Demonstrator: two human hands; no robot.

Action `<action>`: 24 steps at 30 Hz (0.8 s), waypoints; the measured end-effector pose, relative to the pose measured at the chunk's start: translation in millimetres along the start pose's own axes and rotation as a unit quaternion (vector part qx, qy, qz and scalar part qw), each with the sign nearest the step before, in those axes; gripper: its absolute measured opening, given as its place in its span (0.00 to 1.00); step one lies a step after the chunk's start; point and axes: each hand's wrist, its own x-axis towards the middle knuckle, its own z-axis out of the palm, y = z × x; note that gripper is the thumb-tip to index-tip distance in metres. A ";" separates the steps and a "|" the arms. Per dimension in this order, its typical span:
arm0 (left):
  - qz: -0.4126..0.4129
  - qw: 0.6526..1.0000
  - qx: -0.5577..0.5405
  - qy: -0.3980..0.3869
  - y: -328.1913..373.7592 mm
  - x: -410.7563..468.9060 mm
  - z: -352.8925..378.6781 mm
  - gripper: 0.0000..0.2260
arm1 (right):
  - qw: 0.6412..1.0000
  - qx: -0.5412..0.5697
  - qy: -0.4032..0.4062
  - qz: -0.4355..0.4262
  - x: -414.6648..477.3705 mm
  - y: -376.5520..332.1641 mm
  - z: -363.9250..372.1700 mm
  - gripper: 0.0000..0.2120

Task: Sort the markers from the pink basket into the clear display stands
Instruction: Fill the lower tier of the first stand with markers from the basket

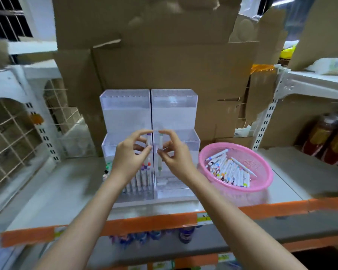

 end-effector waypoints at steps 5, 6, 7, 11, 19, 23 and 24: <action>-0.002 1.000 -0.008 0.028 -20.2 -10.6 -38.1 0.17 | 1.000 -0.004 -0.001 -0.002 -2.1 -24.7 37.8 0.22; -0.004 0.999 -0.010 0.030 -23.7 -12.7 -44.4 0.17 | 1.000 -0.001 0.002 -0.002 -2.4 -28.6 44.0 0.22; -0.004 0.999 -0.012 0.032 -27.4 -14.5 -50.5 0.17 | 1.000 0.001 0.005 -0.002 -2.5 -31.9 50.2 0.22; -0.016 0.999 -0.029 0.031 -38.8 -20.9 -69.3 0.14 | 1.000 0.005 -0.002 -0.005 -4.7 -42.0 73.0 0.21; -0.049 0.996 -0.067 0.012 -61.2 -31.0 -75.9 0.12 | 1.000 -0.003 0.009 0.011 -14.6 -42.1 101.6 0.18; -0.050 0.996 -0.069 -0.005 -68.1 -33.4 -74.5 0.13 | 0.999 -0.017 0.028 0.021 -17.7 -37.8 103.7 0.16; -0.050 0.996 -0.069 -0.007 -69.7 -33.7 -74.3 0.13 | 0.999 -0.019 0.031 0.026 -18.4 -37.2 103.7 0.16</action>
